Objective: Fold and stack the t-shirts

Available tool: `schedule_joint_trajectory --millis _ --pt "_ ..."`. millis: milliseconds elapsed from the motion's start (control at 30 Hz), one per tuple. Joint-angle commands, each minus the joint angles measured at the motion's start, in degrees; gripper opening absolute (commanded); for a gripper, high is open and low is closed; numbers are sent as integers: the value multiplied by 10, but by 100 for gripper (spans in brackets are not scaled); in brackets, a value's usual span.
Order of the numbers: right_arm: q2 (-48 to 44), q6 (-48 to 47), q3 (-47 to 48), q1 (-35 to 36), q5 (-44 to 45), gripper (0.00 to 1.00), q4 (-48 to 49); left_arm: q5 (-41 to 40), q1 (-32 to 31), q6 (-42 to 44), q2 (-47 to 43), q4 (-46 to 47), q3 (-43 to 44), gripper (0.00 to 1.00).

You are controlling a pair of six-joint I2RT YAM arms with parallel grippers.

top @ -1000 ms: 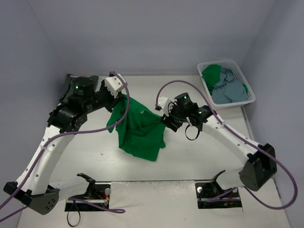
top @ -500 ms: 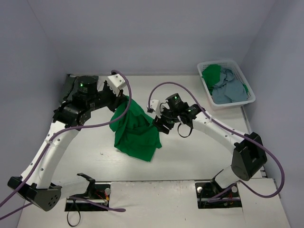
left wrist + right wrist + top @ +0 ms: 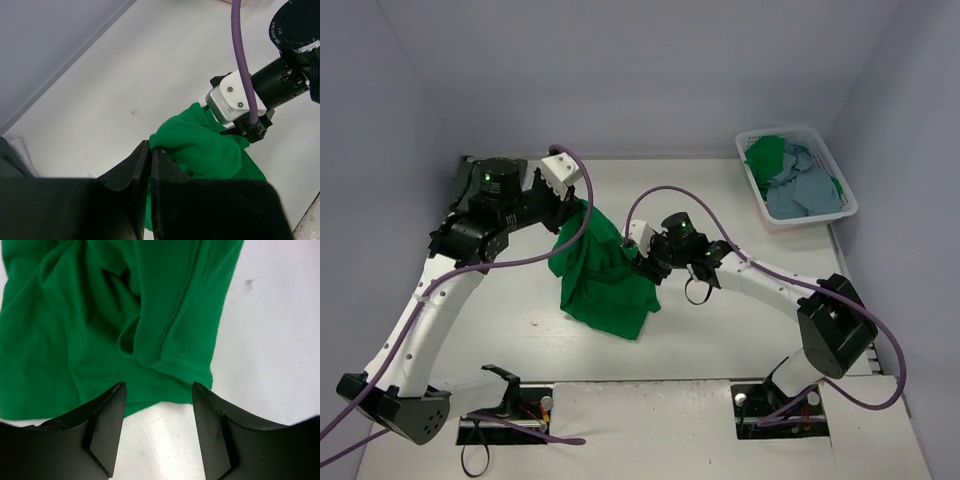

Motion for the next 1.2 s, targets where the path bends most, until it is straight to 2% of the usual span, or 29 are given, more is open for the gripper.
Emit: schedule_joint_trajectory --millis 0,167,233,267,300,333,500,733,933,1167 --pt "10 14 -3 5 35 51 123 10 7 -8 -19 42 33 0" --pt "68 16 27 7 14 49 124 11 13 -8 -22 43 30 0" --pt "85 17 36 8 14 43 123 8 14 -4 -24 43 27 0" --pt "103 16 44 8 17 28 123 7 14 -4 -25 41 28 0" --pt "111 16 47 8 20 18 123 6 14 -3 -26 40 26 0" --pt "121 16 51 8 26 0 123 5 14 -2 -27 40 25 0" --pt "97 15 47 8 57 0 107 -10 14 17 -36 32 16 0" --pt "-53 13 79 3 103 0 7 -13 14 30 -63 4 15 0" --pt "-200 39 118 7 116 0 -95 46 18 63 -86 -110 75 0" --pt "-328 18 105 -1 107 0 -149 85 26 105 -137 -218 65 0"
